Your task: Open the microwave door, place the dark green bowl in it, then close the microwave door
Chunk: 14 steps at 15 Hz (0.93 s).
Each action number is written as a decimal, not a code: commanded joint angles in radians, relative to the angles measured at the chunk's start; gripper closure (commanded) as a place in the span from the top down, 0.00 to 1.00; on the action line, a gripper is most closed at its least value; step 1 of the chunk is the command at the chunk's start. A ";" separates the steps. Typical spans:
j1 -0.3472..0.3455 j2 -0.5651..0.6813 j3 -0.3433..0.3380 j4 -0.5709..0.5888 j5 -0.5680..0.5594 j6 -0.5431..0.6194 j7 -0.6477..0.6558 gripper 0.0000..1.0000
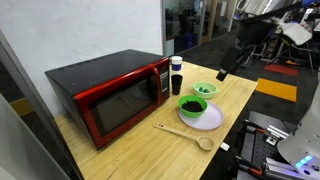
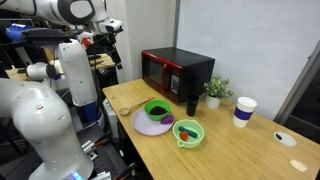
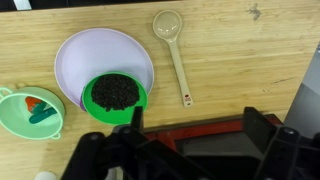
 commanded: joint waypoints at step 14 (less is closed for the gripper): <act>0.022 0.463 -0.205 -0.102 -0.020 0.362 -0.352 1.00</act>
